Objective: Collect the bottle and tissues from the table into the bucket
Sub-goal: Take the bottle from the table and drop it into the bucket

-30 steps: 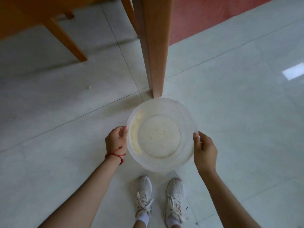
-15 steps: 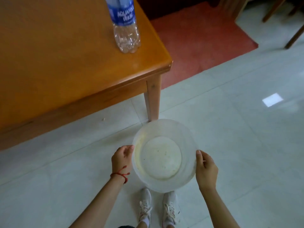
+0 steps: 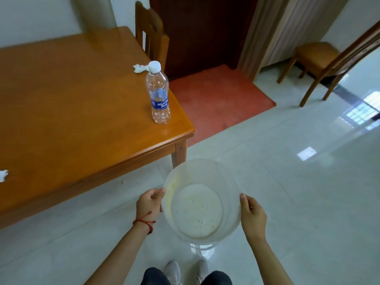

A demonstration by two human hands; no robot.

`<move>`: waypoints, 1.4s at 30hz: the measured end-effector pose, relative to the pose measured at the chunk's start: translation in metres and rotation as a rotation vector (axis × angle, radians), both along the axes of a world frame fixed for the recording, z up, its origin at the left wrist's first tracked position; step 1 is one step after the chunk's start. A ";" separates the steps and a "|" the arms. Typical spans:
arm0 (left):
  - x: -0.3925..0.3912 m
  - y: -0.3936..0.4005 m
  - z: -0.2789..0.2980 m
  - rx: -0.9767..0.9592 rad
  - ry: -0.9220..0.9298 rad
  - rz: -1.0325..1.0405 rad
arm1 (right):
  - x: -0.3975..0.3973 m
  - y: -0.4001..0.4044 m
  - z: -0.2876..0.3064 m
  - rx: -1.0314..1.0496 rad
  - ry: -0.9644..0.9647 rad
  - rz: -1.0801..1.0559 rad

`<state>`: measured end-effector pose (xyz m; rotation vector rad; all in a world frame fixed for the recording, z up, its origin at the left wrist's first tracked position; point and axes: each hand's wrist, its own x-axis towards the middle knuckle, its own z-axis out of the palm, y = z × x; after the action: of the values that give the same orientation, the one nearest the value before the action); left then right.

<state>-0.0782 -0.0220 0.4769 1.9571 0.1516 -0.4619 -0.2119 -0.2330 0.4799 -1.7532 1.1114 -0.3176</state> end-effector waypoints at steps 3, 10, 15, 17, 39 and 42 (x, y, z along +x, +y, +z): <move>0.003 -0.002 0.023 -0.043 0.017 -0.007 | 0.001 -0.003 0.026 -0.021 -0.029 -0.008; 0.010 -0.003 0.056 -0.104 0.029 -0.017 | 0.007 -0.011 0.069 -0.034 -0.066 -0.011; 0.016 -0.004 0.066 -0.127 0.035 -0.004 | 0.012 -0.018 0.081 -0.012 -0.090 0.006; 0.016 -0.005 0.068 -0.140 0.040 0.024 | 0.016 -0.022 0.081 0.009 -0.093 0.026; -0.011 -0.055 0.049 -0.119 0.053 0.571 | 0.116 -0.117 0.052 0.095 0.007 0.619; -0.013 -0.053 0.046 -0.091 0.054 0.616 | 0.128 -0.117 0.049 0.099 0.007 0.665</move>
<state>-0.0909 -0.0748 0.5232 1.6980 0.7297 -0.1103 -0.0840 -0.3498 0.5290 -1.9197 0.4865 0.1497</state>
